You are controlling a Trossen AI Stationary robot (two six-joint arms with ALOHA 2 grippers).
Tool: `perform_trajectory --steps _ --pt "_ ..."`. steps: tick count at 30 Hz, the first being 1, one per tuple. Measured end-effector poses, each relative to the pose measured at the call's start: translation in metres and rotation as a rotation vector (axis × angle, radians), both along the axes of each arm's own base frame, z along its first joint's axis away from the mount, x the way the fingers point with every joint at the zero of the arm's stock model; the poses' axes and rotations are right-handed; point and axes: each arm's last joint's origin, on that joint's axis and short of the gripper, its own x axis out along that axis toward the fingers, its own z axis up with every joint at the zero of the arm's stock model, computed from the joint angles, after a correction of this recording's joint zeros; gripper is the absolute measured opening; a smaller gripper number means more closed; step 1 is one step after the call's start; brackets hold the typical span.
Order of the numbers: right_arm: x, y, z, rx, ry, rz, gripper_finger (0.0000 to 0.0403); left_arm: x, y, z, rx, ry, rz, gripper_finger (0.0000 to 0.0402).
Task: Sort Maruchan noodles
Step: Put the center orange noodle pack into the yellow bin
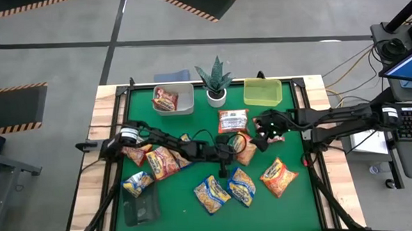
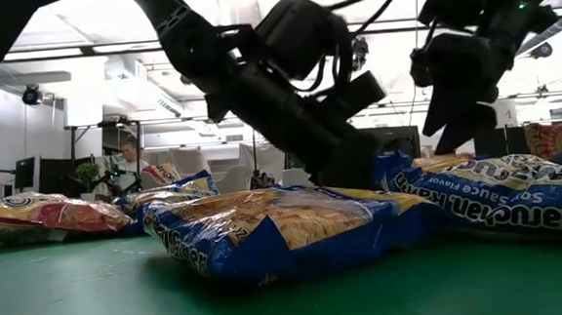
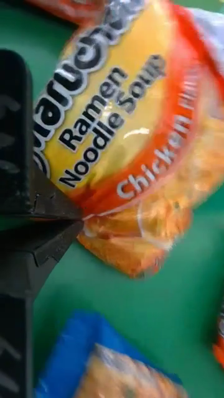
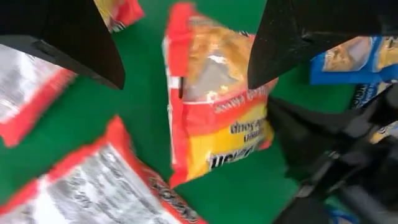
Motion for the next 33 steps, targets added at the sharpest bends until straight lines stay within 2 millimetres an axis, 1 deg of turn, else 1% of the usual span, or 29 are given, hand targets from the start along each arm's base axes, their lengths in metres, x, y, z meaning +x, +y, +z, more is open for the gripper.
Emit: perform_trajectory --steps 5,10,14,19,22,29,33 --pt "0.013 -0.008 -0.011 0.027 -0.003 0.035 0.0329 -0.004 0.005 -0.004 -0.013 0.011 0.024 0.0" --pt "0.024 -0.01 -0.023 0.081 -0.015 0.088 0.0329 -0.004 0.006 -0.004 -0.012 0.007 0.028 0.0" --pt "0.03 -0.011 -0.03 0.09 -0.009 0.097 0.0327 -0.004 0.006 -0.004 -0.012 0.008 0.029 0.0" --pt "0.034 -0.012 -0.038 0.096 0.013 0.096 0.0321 -0.004 0.006 -0.004 -0.012 0.008 0.029 0.0" --pt "0.034 -0.012 -0.038 0.101 0.015 0.097 0.0292 -0.004 0.006 -0.004 -0.012 0.006 0.029 0.0" --pt "0.034 -0.011 -0.037 0.119 0.004 0.098 0.0189 -0.004 0.007 -0.004 -0.011 0.0 0.029 0.0" --pt "0.034 -0.011 -0.036 0.125 -0.005 0.096 0.0148 -0.004 0.006 -0.002 -0.009 -0.002 0.027 0.0"
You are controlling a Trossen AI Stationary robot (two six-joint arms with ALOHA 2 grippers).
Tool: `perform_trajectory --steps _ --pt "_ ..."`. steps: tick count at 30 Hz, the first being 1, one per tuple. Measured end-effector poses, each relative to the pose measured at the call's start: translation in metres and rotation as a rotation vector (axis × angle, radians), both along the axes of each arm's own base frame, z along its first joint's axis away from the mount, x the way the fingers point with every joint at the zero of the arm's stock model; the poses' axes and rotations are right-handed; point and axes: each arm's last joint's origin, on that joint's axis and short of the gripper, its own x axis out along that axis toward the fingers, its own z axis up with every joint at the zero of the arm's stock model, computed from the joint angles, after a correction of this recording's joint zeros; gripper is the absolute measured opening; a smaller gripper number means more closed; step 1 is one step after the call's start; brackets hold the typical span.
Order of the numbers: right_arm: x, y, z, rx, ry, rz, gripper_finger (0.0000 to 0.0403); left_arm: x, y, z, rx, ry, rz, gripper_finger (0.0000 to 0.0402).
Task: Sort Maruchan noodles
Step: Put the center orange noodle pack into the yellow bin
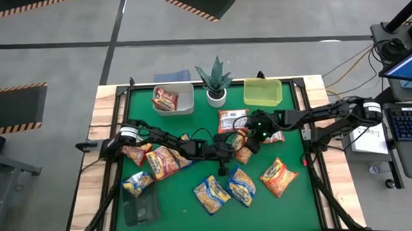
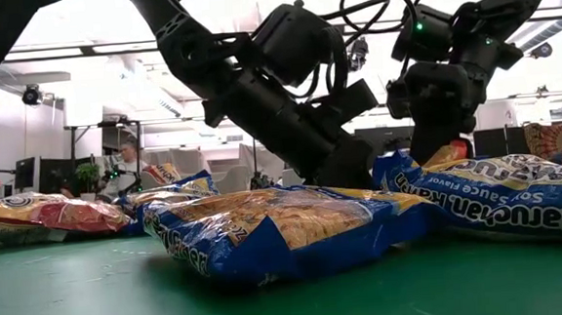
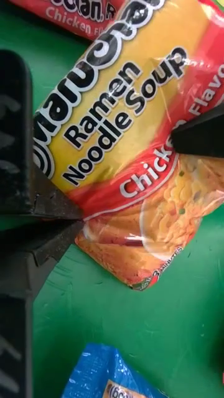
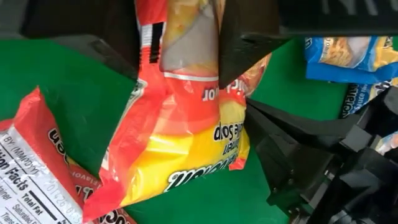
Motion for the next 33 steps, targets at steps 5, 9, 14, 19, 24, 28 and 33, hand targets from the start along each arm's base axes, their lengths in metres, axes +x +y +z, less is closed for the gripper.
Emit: perform_trajectory --steps 5,9,14,19,24,28,33 --pt "-0.001 0.001 0.004 0.017 -0.019 0.001 0.0112 -0.002 0.0 0.01 0.023 0.004 -0.018 0.0" --pt "-0.002 0.002 0.008 0.021 -0.037 -0.003 0.0089 -0.007 0.001 0.023 0.049 0.03 -0.029 0.0" --pt "-0.004 0.002 0.014 0.023 -0.065 -0.013 0.0073 -0.02 0.002 0.053 0.09 0.082 -0.043 0.0" --pt "-0.005 0.002 0.02 0.041 -0.091 -0.044 0.0063 -0.036 0.005 0.096 0.177 0.049 -0.072 0.0" --pt "-0.004 0.005 0.036 0.053 -0.144 -0.053 0.0057 -0.06 0.009 0.143 0.262 -0.094 -0.114 0.0" --pt "0.0 0.006 0.057 0.054 -0.197 -0.052 0.0058 -0.086 0.014 0.171 0.308 -0.171 -0.082 0.0" --pt "0.005 0.005 0.09 0.03 -0.216 -0.055 0.0056 -0.119 0.021 0.189 0.348 -0.231 0.04 0.0"
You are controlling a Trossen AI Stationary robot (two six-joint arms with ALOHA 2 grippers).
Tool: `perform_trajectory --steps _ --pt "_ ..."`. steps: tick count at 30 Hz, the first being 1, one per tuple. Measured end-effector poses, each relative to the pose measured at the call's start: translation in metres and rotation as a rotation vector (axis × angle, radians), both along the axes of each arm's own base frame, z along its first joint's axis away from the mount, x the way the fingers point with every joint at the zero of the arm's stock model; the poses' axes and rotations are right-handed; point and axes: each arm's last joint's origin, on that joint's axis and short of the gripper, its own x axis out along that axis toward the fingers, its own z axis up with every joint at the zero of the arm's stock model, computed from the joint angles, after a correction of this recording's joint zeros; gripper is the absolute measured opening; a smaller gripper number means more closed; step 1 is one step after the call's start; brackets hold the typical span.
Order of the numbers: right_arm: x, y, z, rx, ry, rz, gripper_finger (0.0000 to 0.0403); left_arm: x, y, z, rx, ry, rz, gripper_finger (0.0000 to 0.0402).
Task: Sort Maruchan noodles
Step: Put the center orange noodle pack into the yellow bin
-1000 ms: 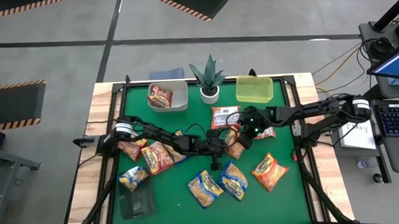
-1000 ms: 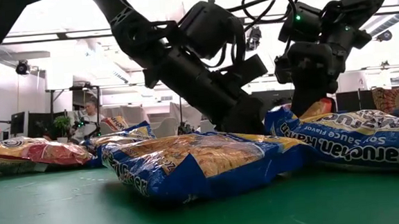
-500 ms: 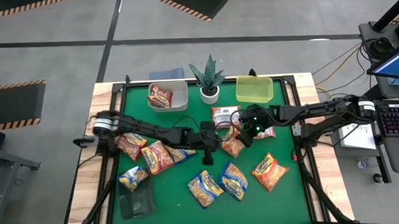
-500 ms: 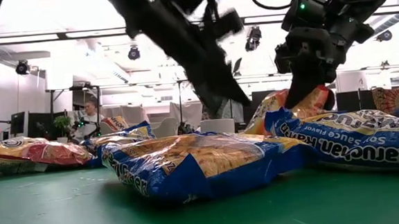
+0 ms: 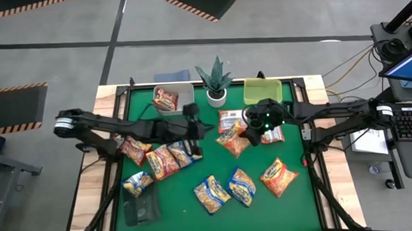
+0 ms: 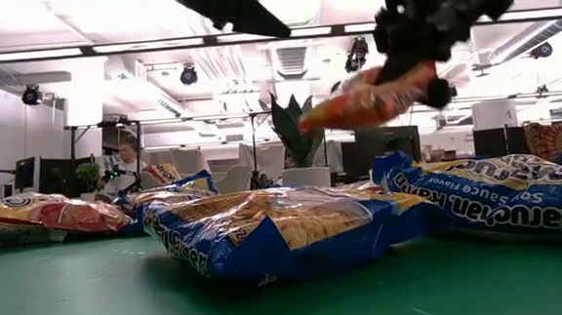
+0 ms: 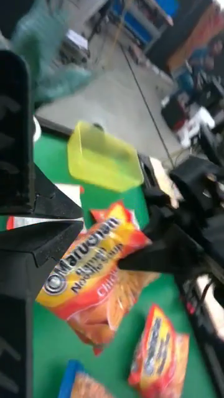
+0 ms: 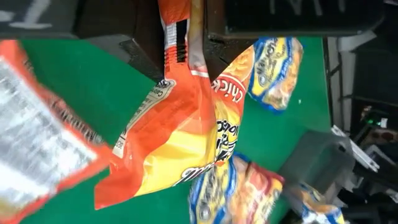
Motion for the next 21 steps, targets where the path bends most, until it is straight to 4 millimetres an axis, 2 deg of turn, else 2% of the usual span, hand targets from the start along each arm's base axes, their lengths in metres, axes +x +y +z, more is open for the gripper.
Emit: perform_trajectory --steps 5,8,14,17,21 --pt "0.003 -0.006 0.038 -0.066 0.072 -0.065 0.0054 -0.022 0.003 -0.004 -0.009 -0.11 0.064 0.0" --pt "0.001 -0.012 0.061 -0.099 0.152 -0.131 0.0054 -0.032 0.006 -0.008 0.029 -0.112 0.13 0.0" --pt "-0.009 -0.034 0.1 -0.145 0.324 -0.3 0.0054 -0.039 0.008 -0.008 0.025 -0.136 0.2 0.0" --pt "-0.016 -0.052 0.112 -0.174 0.399 -0.415 0.0054 -0.039 0.008 -0.009 0.026 -0.129 0.199 0.0" --pt "-0.025 -0.08 0.114 -0.168 0.499 -0.546 0.0054 -0.037 0.008 -0.012 0.028 -0.118 0.199 0.0"
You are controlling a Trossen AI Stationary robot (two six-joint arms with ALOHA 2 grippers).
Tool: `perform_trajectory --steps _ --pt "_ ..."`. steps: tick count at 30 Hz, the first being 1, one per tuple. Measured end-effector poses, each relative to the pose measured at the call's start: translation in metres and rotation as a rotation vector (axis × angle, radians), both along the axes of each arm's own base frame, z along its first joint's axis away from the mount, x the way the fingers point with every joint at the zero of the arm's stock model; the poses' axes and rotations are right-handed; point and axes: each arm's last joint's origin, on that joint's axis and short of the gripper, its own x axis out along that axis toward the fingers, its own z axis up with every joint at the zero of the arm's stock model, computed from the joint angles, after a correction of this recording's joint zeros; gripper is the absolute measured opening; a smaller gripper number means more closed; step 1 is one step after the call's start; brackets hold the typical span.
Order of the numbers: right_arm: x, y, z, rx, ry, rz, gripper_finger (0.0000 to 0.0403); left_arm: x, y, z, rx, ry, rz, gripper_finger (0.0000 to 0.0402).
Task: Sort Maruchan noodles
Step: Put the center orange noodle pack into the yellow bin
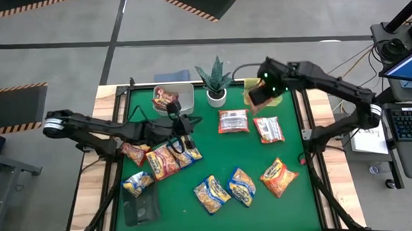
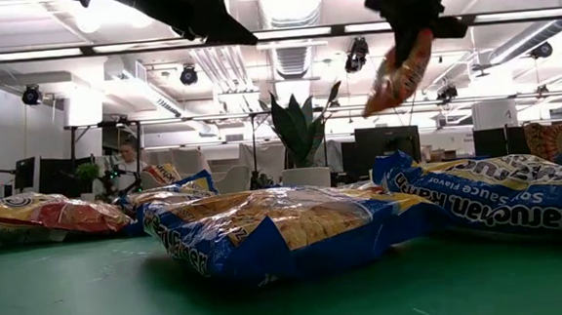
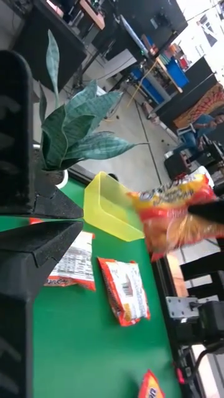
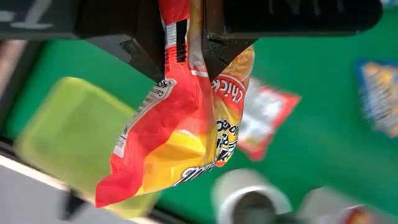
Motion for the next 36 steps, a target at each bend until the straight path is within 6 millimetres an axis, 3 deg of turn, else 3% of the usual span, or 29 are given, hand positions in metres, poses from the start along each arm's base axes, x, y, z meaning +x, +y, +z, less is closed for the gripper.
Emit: perform_trajectory --steps 10,15,22,36 --pt "-0.023 -0.08 -0.033 0.045 0.199 -0.241 0.0054 0.0 0.0 -0.004 0.008 0.043 -0.002 0.0" --pt "-0.029 -0.107 -0.053 0.099 0.273 -0.27 0.0054 0.0 0.0 -0.004 0.008 0.044 -0.002 0.0" --pt "-0.033 -0.123 -0.067 0.083 0.363 -0.299 0.0054 0.0 0.0 -0.004 0.008 0.044 -0.002 0.0" --pt "-0.028 -0.132 -0.084 0.092 0.445 -0.32 0.0054 0.0 0.0 -0.005 0.008 0.044 -0.003 0.0"
